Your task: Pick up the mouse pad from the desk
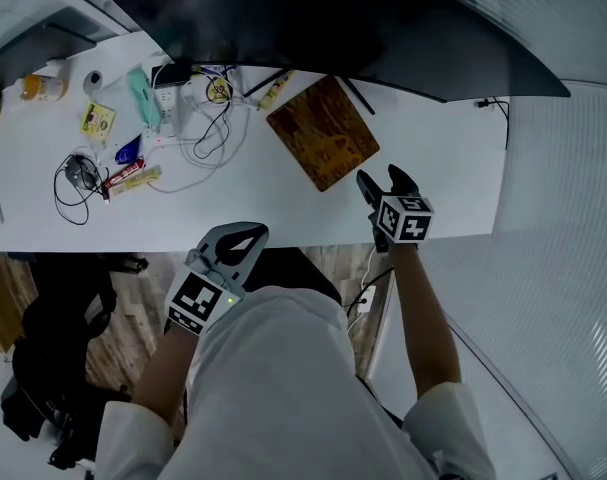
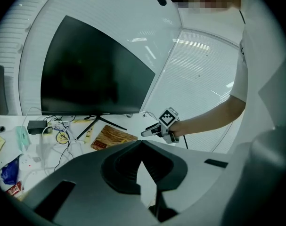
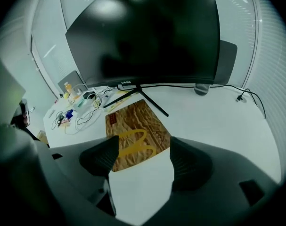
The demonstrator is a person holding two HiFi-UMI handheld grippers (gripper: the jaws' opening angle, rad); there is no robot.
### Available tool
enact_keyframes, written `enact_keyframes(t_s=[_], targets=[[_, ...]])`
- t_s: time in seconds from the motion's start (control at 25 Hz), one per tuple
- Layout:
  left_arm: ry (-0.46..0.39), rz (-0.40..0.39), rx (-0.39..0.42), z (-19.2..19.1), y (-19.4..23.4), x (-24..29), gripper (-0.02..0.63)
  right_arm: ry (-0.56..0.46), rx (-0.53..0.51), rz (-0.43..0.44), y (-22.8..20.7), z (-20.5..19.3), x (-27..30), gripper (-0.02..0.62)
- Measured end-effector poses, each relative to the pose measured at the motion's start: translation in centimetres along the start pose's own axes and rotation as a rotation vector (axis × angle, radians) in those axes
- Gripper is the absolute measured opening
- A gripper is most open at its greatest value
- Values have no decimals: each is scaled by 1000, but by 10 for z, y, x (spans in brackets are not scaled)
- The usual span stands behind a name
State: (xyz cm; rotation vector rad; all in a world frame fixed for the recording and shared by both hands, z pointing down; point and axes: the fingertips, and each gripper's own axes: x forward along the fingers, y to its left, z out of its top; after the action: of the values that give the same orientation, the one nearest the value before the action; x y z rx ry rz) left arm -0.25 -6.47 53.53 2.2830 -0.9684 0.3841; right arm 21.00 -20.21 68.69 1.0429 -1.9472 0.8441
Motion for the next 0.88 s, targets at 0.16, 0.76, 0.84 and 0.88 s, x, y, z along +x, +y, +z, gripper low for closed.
enact_keyframes(t_s=[0.16,0.76,0.84,0.88], targets=[[13,-12,7,-3,8,8,17,48,3,-25,-13,-6,31,327],[45,-6,-51,-19,43,11,17,184,46,-123,-57,-23,98,328],[43,-4,-59,-19,46,10,17,184,45,-131,-58,-24,99,330],[42,-3,-63,-19,48,10,17,184,42,-136,-58,-24,98,328]])
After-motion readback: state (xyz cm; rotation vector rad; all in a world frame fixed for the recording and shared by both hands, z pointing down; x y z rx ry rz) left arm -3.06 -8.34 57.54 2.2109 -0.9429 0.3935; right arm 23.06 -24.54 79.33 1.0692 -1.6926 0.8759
